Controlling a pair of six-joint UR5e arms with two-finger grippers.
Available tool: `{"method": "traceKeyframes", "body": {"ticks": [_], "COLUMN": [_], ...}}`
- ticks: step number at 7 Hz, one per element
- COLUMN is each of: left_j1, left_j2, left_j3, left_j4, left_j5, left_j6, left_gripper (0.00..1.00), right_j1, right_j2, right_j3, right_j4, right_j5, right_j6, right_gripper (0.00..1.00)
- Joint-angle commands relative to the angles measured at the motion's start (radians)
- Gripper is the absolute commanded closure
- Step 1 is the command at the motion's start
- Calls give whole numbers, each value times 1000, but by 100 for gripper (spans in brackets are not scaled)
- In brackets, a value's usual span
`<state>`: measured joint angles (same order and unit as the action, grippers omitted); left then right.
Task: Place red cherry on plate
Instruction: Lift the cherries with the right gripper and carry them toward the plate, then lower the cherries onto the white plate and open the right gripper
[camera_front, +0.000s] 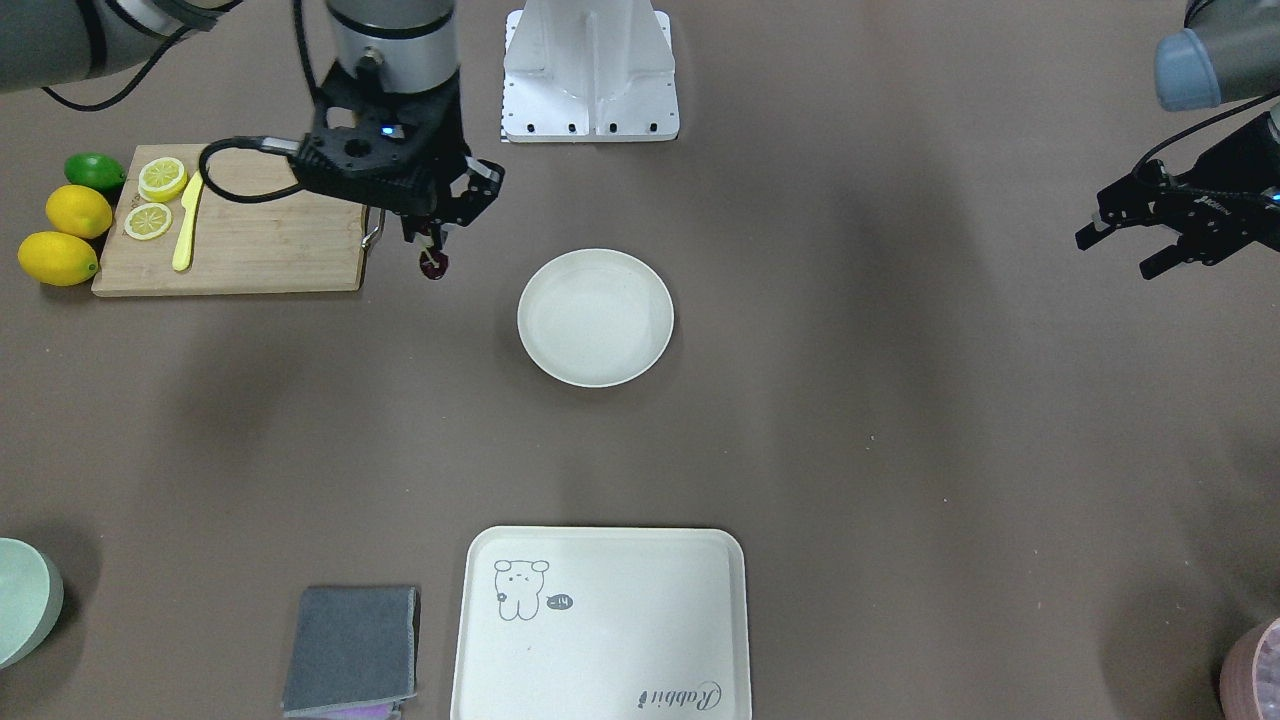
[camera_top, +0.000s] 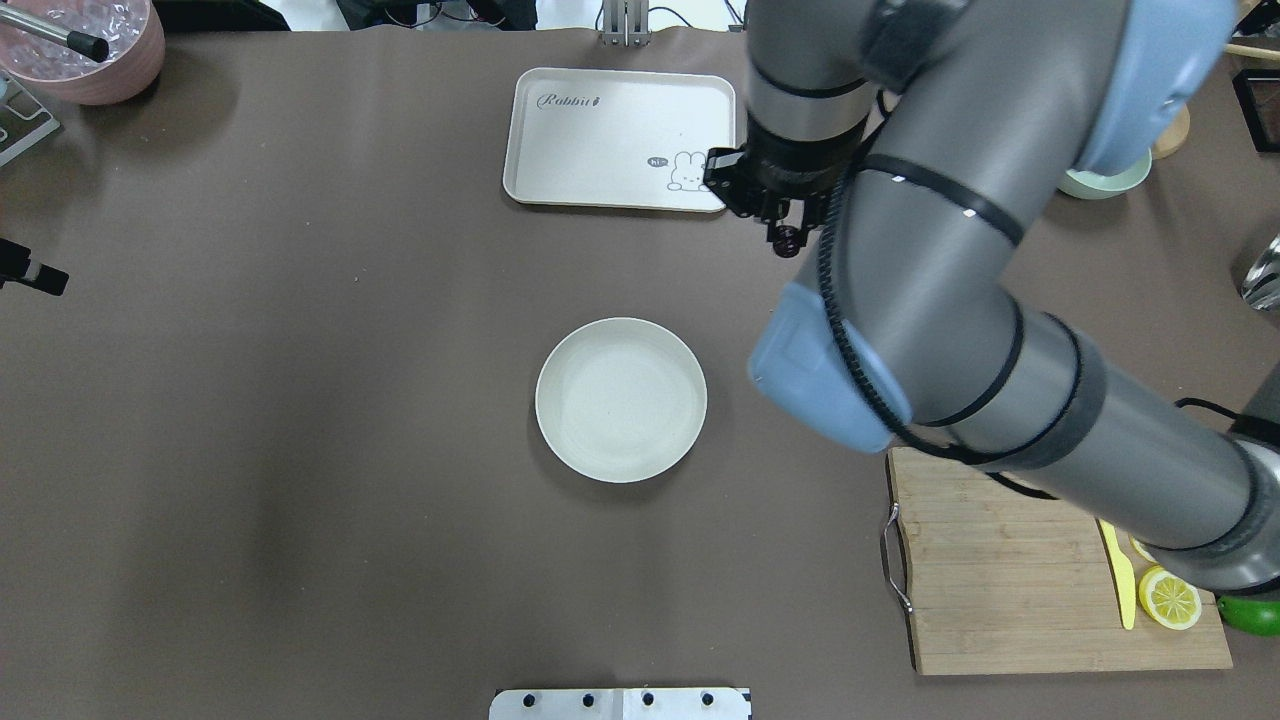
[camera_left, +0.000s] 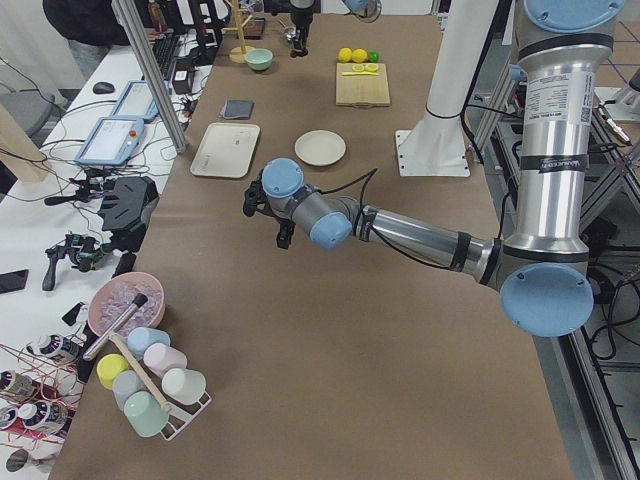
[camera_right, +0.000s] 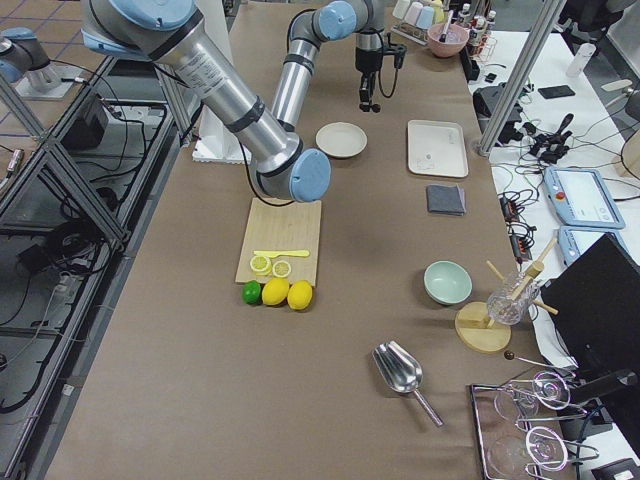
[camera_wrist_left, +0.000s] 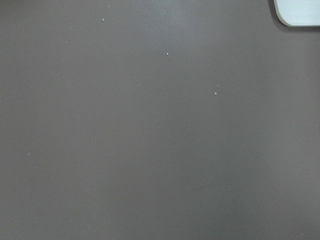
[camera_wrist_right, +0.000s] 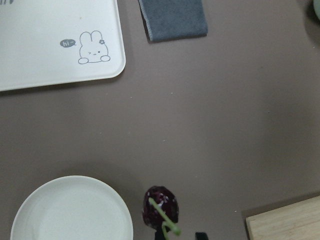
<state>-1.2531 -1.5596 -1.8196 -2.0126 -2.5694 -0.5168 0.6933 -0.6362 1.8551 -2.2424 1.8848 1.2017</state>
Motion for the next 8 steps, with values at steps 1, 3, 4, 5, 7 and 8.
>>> {"method": "traceKeyframes", "body": {"ticks": [1, 3, 4, 5, 7, 8], "left_j1": [-3, -8, -8, -8, -6, -6], "left_j2": [1, 4, 4, 4, 3, 4], "left_j3": [0, 0, 0, 0, 3, 2], "left_j4": [0, -2, 0, 0, 0, -2], "left_j5": [0, 0, 0, 0, 2, 3], "left_j6": [0, 0, 0, 0, 0, 1], "left_gripper": [2, 2, 2, 2, 2, 2], "right_j1": [-179, -270, -275, -288, -314, -336], "right_j2": [30, 29, 27, 27, 26, 20], "right_j3": [-161, -295, -344, -388, -453, -505], "right_j4": [189, 303, 360, 404, 476, 533], "right_j5": [-132, -222, -228, -260, -301, -338], "right_j6": [135, 208, 225, 231, 246, 246], "right_gripper": [100, 100, 100, 100, 100, 100]}}
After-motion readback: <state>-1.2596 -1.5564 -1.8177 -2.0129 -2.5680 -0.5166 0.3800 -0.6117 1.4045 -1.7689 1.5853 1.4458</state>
